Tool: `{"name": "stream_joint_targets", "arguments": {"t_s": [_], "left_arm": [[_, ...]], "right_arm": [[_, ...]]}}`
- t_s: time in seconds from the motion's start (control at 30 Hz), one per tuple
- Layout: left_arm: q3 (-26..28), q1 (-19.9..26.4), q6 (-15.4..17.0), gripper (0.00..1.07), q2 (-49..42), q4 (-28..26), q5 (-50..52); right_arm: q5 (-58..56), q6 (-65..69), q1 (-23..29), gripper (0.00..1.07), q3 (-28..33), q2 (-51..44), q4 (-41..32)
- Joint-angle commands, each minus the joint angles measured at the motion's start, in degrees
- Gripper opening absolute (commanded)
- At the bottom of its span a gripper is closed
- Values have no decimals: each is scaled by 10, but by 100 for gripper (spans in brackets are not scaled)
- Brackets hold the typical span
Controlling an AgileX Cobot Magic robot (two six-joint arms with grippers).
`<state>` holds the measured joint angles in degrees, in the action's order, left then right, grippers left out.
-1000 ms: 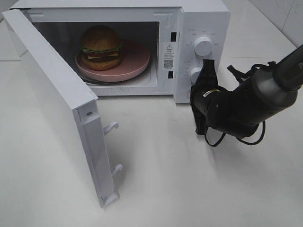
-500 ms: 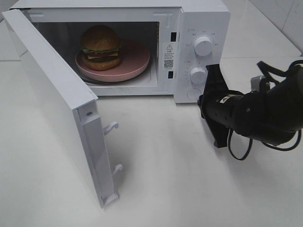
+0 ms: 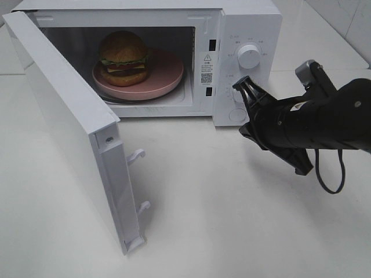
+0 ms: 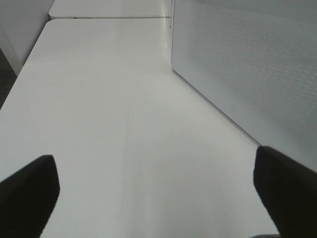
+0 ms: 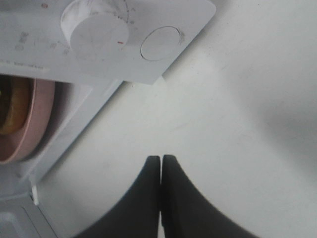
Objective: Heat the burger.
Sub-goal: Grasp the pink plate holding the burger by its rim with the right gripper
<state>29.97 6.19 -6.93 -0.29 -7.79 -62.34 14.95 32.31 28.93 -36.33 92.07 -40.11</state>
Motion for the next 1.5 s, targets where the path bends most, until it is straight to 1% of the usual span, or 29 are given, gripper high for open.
{"name": "stream_joint_targets", "arguments": {"t_s": [0.03,0.07,0.13,0.17,0.23,0.27,0.33,0.37,0.4,0.47,0.53,0.57,0.6,0.67,0.7,0.77,0.8,0.83,0.9,0.97,1.0,1.03,1.1,1.17,1.2,1.23,1.3,1.33,1.5], "left_arm": [[-2,1,2,100,-9,-5,7],[-2,1,2,100,-9,-5,7],[-2,1,2,100,-9,-5,7],[-2,1,2,100,-9,-5,7],[-2,1,2,100,-9,-5,7],[-2,1,2,100,-9,-5,7],[-2,1,2,100,-9,-5,7],[-2,1,2,100,-9,-5,7],[-2,1,2,100,-9,-5,7],[-2,1,2,100,-9,-5,7],[-2,1,2,100,-9,-5,7],[-2,1,2,100,-9,-5,7],[-2,1,2,100,-9,-5,7],[-2,1,2,100,-9,-5,7],[-2,1,2,100,-9,-5,7],[-2,1,2,100,-9,-5,7],[-2,1,2,100,-9,-5,7],[-2,1,2,100,-9,-5,7],[-2,1,2,100,-9,-5,7],[-2,1,2,100,-9,-5,7],[-2,1,2,100,-9,-5,7],[-2,1,2,100,-9,-5,7],[-2,1,2,100,-9,-5,7],[-2,1,2,100,-9,-5,7],[-2,1,2,100,-9,-5,7],[-2,1,2,100,-9,-5,7],[-2,1,2,100,-9,-5,7],[-2,1,2,100,-9,-5,7],[-2,1,2,100,-9,-5,7]], "right_arm": [[-78,-109,-23,1,1,-32,20],[-116,-154,-33,1,1,-46,25],[-134,-176,-38,1,1,-51,30],[-179,-209,-50,2,0,-62,44],[-200,-217,-55,2,0,-67,52],[-239,-232,-64,2,-3,-75,80],[-260,-238,-64,2,-7,-79,99],[-299,-243,-64,2,-23,-86,140],[-299,-243,-64,2,-23,-86,140],[-375,-247,-64,2,-57,-93,203],[-400,-253,-64,2,-70,-96,226],[-458,-276,-62,2,-98,-96,256],[-458,-276,-62,2,-98,-96,256],[-529,-343,-61,3,-136,-96,280],[-529,-343,-61,3,-136,-96,280],[-579,-430,-61,3,-162,-96,280],[-579,-430,-61,3,-162,-96,280],[-604,-497,-61,4,-178,-96,280],[-612,-521,-61,4,-185,-96,280],[-635,-608,-61,4,-201,-96,280],[-635,-608,-61,4,-201,-96,280],[-642,-667,-61,5,-207,-96,285],[-643,-702,-61,5,-209,-96,290],[-642,-795,-61,6,-213,-96,305],[-642,-795,-61,6,-213,-96,305],[-641,-858,-61,7,-213,-96,312],[-641,-892,-61,7,-213,-96,317],[-641,-954,-61,8,-213,-96,321],[-634,-1057,-61,14,-213,-96,330]]}}
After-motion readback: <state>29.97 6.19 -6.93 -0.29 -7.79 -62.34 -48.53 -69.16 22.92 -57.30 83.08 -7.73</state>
